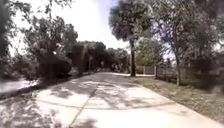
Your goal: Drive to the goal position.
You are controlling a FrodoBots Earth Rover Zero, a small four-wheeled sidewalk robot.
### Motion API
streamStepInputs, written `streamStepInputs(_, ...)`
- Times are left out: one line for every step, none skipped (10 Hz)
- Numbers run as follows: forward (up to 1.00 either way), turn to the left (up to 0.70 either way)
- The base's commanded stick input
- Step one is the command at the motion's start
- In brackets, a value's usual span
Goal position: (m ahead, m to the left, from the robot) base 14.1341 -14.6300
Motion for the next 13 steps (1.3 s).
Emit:
streamStepInputs(1.0, 0.0)
streamStepInputs(1.0, 0.0)
streamStepInputs(1.0, 0.0)
streamStepInputs(1.0, 0.0)
streamStepInputs(1.0, 0.0)
streamStepInputs(1.0, 0.0)
streamStepInputs(1.0, 0.0)
streamStepInputs(1.0, 0.0)
streamStepInputs(1.0, 0.0)
streamStepInputs(1.0, 0.0)
streamStepInputs(1.0, 0.0)
streamStepInputs(1.0, 0.0)
streamStepInputs(1.0, 0.0)
